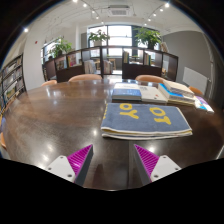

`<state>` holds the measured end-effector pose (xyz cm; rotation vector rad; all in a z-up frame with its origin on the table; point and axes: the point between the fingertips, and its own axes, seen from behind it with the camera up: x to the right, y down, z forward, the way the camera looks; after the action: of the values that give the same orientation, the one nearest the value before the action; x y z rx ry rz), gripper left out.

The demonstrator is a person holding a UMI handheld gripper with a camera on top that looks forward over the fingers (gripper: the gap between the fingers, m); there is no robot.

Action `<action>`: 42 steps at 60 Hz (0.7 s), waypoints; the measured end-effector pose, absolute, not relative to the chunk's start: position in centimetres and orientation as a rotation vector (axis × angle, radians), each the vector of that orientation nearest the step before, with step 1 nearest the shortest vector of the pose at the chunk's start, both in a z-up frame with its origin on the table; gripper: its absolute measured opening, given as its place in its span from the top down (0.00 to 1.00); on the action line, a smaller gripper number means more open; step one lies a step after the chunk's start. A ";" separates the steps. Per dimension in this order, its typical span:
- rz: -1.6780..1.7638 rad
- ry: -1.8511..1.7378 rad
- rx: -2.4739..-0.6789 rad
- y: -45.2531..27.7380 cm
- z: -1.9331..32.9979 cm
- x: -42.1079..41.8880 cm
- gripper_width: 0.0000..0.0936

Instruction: Fold towel

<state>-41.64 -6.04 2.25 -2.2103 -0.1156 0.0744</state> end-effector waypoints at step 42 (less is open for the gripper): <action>-0.105 -0.120 -2.226 9.2 -0.9 -43.0 0.93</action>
<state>-43.01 9.24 -0.93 -2.2259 -0.1196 -0.1046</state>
